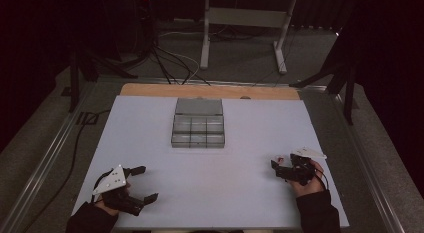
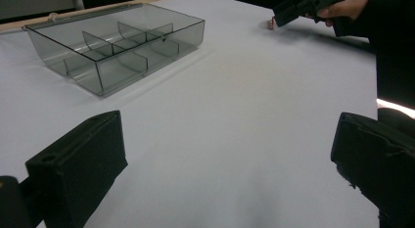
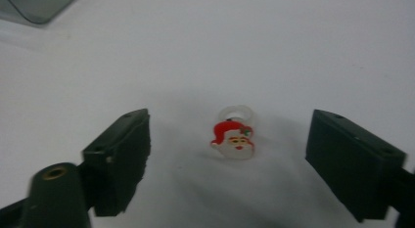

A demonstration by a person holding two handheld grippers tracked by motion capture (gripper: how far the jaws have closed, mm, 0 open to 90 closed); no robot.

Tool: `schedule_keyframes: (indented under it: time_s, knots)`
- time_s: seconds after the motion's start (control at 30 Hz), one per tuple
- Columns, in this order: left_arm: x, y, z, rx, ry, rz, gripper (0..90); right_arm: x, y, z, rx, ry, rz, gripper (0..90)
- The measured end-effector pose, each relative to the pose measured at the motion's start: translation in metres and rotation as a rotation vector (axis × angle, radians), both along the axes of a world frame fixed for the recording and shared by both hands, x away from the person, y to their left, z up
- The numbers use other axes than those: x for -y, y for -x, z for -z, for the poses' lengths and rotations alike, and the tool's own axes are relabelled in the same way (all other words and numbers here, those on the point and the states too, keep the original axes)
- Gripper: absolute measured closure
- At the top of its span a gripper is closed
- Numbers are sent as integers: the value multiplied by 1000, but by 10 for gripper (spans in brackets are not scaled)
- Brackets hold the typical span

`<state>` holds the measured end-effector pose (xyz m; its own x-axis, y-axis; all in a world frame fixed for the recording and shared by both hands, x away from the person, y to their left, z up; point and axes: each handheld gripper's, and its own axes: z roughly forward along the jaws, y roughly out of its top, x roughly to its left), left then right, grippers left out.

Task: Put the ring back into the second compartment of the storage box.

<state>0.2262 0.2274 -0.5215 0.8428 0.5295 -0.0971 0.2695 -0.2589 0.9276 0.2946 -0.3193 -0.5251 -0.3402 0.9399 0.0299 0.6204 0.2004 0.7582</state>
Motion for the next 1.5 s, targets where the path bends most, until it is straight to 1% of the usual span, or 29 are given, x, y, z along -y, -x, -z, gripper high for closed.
schedule_keyframes:
  time_s: [0.03,0.1,0.13,0.17,0.2,0.23,0.3,0.33,0.37,0.5,0.63,0.7,0.8,0.87,1.0,1.1,1.2,1.3,1.4,1.5]
  knots:
    - [0,0,0,0,0,0,3,0,0,0,0,0,0,173]
    - [0,0,0,-1,-1,-1,3,0,-1,0,-1,24,-4,222]
    - [0,0,0,0,-3,0,3,0,-1,0,1,34,-6,263]
    - [0,0,0,0,-3,1,3,0,-1,0,1,34,-6,263]
    - [0,0,0,0,-2,1,3,-1,-1,0,-2,36,-9,286]
    - [0,0,0,0,0,0,3,-1,-2,0,5,48,-12,341]
    - [0,0,0,0,-2,-1,3,-1,-2,-1,10,46,-10,398]
    - [0,0,0,0,-2,-1,3,-1,-2,-1,10,46,-10,398]
    - [0,0,0,0,-1,1,3,-2,-2,-2,12,49,-11,418]
    - [0,0,0,-2,-4,-2,3,-2,-5,0,-8,46,-11,481]
    - [0,0,1,-7,-6,-3,3,-3,-7,2,-22,59,-12,563]
    - [0,0,1,-5,-12,-1,3,-4,-8,2,-23,66,-11,573]
    - [0,-1,1,-9,-3,-2,3,-4,-9,2,-24,75,-8,601]
    - [0,-1,1,-9,-4,-3,3,-3,-10,3,-33,71,1,620]
    - [0,-1,1,-7,-6,-5,3,-4,-11,4,-45,72,-6,661]
    - [0,0,1,-5,-8,-2,3,-6,-11,4,-51,79,-6,673]
    - [0,-1,1,-8,-7,-5,3,-5,-11,4,-56,69,2,684]
    - [0,-1,1,-9,-8,-3,3,-6,-12,3,-59,74,8,694]
    - [0,-1,1,-9,-8,-5,3,-6,-12,3,-60,75,16,708]
    - [0,-1,1,-9,-6,-5,3,-6,-10,0,-47,78,22,715]
